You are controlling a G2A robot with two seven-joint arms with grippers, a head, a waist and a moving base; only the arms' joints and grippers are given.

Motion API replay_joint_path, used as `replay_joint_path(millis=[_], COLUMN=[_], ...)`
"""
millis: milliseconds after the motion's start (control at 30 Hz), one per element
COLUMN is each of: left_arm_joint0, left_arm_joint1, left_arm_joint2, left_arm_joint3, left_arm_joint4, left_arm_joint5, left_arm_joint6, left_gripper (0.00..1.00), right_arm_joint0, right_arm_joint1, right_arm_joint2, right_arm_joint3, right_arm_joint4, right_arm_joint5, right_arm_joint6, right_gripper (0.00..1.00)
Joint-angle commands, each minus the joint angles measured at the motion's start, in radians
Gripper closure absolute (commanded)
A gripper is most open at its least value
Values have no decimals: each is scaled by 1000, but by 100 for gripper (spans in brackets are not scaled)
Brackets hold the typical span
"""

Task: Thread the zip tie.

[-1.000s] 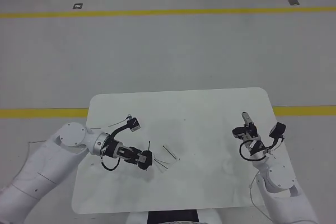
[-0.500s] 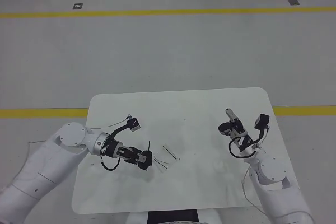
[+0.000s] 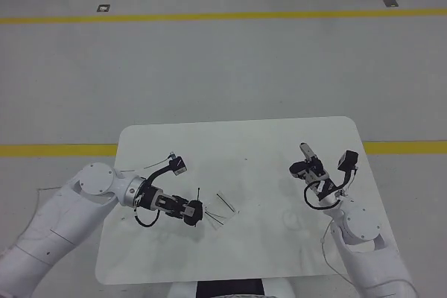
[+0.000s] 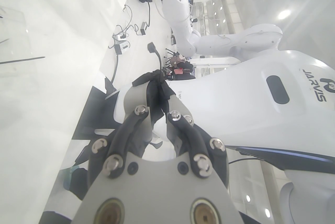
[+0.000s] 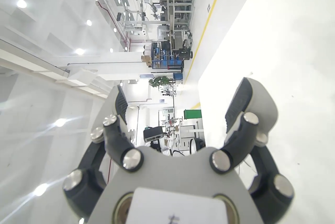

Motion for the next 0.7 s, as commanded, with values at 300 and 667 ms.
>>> replay_joint_path(millis=[300, 667], left_arm_joint0=[0, 0], left_arm_joint1=[0, 0], left_arm_joint2=[0, 0], left_arm_joint3=[0, 0], left_arm_joint4=[0, 0], left_arm_joint5=[0, 0], left_arm_joint6=[0, 0], left_gripper=[100, 100], right_arm_joint0=[95, 143], right_arm_joint1=[-4, -9], right_arm_joint2=[-38, -87], right_arm_joint3=[53, 72], right_arm_joint4=[73, 81], right_arm_joint5=[30, 11], right_arm_joint6=[147, 215], right_gripper=[0, 0])
